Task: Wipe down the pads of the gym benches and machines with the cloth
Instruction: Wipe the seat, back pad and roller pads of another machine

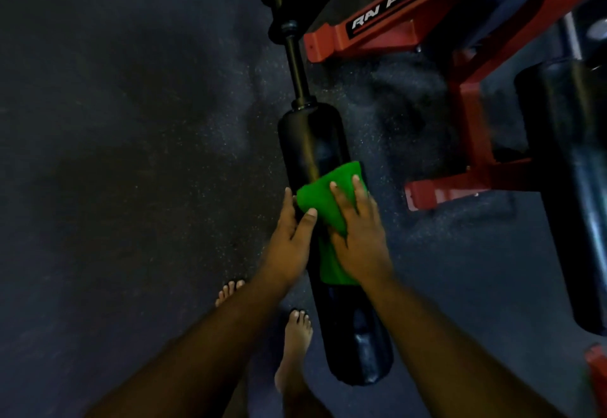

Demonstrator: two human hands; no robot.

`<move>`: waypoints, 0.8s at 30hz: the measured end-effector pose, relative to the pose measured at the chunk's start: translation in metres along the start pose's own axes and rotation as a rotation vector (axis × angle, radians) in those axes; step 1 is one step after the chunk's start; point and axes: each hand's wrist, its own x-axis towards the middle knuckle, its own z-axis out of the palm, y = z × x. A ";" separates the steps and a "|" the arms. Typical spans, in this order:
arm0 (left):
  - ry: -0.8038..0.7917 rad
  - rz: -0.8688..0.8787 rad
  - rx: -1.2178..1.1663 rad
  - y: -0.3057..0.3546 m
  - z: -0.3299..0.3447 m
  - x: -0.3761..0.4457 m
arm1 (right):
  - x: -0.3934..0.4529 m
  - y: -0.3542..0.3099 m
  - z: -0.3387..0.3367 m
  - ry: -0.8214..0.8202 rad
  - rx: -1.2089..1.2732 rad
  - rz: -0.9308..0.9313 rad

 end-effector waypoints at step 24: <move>0.053 -0.154 -0.017 -0.093 0.006 -0.092 | -0.071 0.015 0.011 -0.320 -0.575 -0.666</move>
